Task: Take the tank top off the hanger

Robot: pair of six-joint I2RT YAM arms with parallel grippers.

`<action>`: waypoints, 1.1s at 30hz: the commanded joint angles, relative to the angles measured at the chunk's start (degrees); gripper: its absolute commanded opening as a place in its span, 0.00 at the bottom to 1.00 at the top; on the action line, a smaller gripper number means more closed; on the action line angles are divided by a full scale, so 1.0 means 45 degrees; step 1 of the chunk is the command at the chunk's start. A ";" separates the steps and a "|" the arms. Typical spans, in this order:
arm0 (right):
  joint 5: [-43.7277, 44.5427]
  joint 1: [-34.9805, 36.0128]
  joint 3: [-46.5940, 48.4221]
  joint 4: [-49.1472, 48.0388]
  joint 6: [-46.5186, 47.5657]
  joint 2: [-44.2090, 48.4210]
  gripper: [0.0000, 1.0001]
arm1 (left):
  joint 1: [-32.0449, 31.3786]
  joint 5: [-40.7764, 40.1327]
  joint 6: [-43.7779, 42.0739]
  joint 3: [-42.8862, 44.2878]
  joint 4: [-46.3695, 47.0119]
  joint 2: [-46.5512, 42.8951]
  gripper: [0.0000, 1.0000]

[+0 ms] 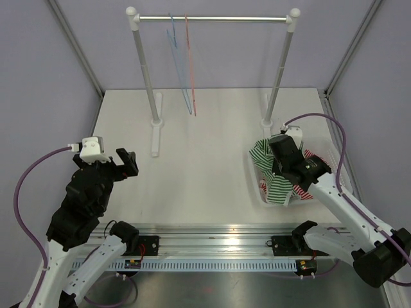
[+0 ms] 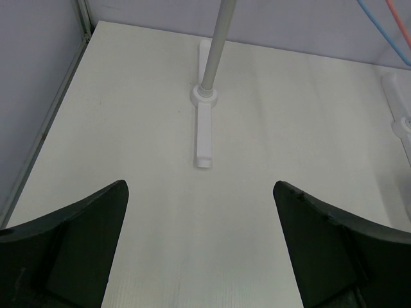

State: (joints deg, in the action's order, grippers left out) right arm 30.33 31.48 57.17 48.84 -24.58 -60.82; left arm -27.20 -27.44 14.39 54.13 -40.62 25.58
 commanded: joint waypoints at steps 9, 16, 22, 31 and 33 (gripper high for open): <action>-0.2147 -0.0200 -0.3191 -0.2883 -0.3970 0.0469 0.00 | 0.0029 -0.0268 -0.0093 0.0392 0.0297 -0.0373 0.99; -0.1428 -0.0278 -0.2961 -0.2282 -0.3915 0.0449 0.00 | 0.0029 -0.0386 -0.0054 0.0491 0.0218 -0.0432 0.99; -0.0295 -0.0317 -0.0405 -0.0505 -0.2743 0.0096 0.55 | 0.0029 -0.0873 0.0199 0.0803 -0.0307 0.0484 0.99; -0.0235 -0.0297 0.2722 0.0552 0.0321 0.1539 1.00 | 0.0576 -0.1890 0.0766 0.1096 -0.0699 0.1053 0.99; -0.0003 -0.0317 0.3056 0.0650 0.1182 0.1892 1.00 | 0.0673 -0.1968 0.0631 0.1233 -0.0700 0.1073 0.99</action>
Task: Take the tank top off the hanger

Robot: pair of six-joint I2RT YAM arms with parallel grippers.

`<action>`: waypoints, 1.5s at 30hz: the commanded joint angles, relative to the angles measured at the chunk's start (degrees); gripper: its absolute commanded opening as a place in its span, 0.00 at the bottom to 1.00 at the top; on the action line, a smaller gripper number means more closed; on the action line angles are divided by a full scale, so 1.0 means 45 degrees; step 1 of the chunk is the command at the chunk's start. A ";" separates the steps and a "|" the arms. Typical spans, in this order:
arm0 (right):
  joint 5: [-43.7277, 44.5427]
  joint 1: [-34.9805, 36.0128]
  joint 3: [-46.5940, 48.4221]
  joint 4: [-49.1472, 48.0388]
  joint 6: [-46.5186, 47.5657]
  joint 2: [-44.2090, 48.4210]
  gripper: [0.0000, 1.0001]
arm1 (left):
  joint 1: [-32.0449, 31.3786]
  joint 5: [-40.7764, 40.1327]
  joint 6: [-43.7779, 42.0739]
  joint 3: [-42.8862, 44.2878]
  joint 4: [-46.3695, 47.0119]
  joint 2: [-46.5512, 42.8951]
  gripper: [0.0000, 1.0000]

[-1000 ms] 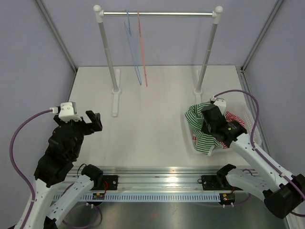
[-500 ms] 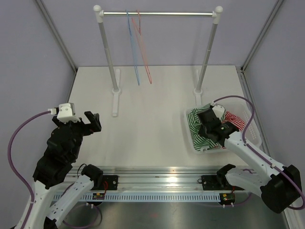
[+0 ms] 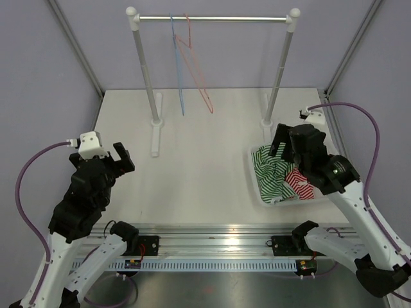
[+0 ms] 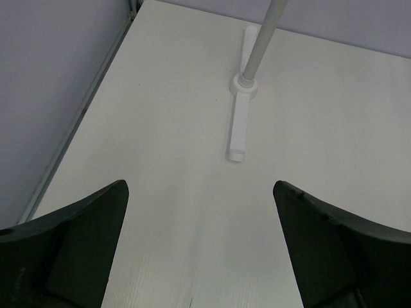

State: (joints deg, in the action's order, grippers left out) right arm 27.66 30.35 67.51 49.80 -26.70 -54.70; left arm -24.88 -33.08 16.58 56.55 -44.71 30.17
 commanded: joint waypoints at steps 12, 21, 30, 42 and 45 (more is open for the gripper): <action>0.1197 -0.0064 0.1054 0.2017 0.3453 0.2759 0.99 | 0.1721 0.0164 -0.0988 0.0850 0.0893 -0.0006 0.99; 0.0826 -0.0064 0.0487 0.2332 0.3452 0.3561 1.00 | 0.1702 0.0455 -0.1261 0.0637 0.0013 -0.0454 0.99; 0.0494 -0.0064 0.0410 0.1884 0.3316 0.3639 0.99 | 0.1721 0.1081 -0.1419 0.0147 0.0287 -0.0827 0.99; 0.0220 -0.0064 0.0097 0.1453 0.3121 0.3717 1.00 | 0.1721 0.1511 -0.1399 0.0245 0.0482 -0.0631 0.99; 0.0221 -0.0064 -0.0020 0.1356 0.3004 0.3717 0.99 | 0.1721 0.1589 -0.1418 0.0225 0.0521 -0.0631 0.99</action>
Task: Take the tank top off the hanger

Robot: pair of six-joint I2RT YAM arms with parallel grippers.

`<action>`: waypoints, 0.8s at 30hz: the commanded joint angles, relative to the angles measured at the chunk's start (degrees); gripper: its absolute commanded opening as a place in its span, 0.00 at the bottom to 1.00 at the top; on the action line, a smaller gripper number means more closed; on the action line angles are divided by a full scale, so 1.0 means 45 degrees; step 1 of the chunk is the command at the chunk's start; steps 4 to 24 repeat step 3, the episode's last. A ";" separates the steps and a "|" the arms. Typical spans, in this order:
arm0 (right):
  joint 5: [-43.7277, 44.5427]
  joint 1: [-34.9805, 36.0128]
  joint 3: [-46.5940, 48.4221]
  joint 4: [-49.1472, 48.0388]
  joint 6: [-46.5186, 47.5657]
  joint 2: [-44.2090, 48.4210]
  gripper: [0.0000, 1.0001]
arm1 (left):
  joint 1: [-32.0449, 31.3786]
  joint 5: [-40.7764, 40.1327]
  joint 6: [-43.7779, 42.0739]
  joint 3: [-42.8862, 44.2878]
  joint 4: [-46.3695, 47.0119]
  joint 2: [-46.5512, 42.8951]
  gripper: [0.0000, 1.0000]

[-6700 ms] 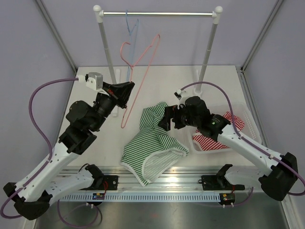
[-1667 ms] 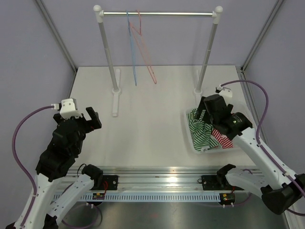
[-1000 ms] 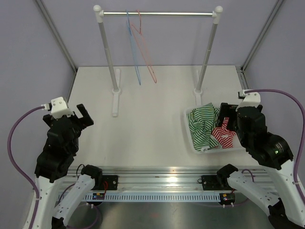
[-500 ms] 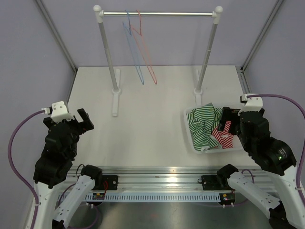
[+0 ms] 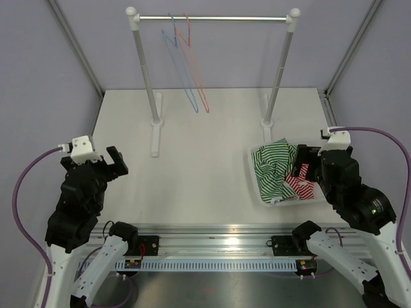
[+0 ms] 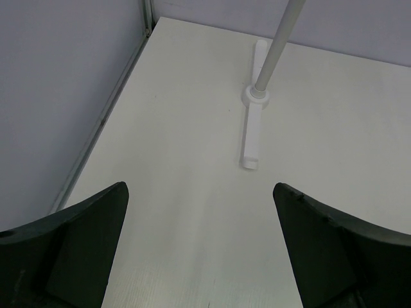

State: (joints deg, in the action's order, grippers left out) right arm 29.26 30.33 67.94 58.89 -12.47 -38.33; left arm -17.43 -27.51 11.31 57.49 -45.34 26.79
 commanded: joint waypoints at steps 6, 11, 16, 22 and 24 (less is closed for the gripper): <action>-0.0193 -0.0060 -0.0176 -0.0704 -0.0178 0.0079 1.00 | 0.0046 0.0351 -0.0267 0.0036 0.0720 0.0122 0.99; -0.0193 -0.0060 -0.0176 -0.0704 -0.0178 0.0079 1.00 | 0.0046 0.0351 -0.0267 0.0036 0.0720 0.0122 0.99; -0.0193 -0.0060 -0.0176 -0.0704 -0.0178 0.0079 1.00 | 0.0046 0.0351 -0.0267 0.0036 0.0720 0.0122 0.99; -0.0193 -0.0060 -0.0176 -0.0704 -0.0178 0.0079 1.00 | 0.0046 0.0351 -0.0267 0.0036 0.0720 0.0122 0.99; -0.0193 -0.0060 -0.0176 -0.0704 -0.0178 0.0079 1.00 | 0.0046 0.0351 -0.0267 0.0036 0.0720 0.0122 0.99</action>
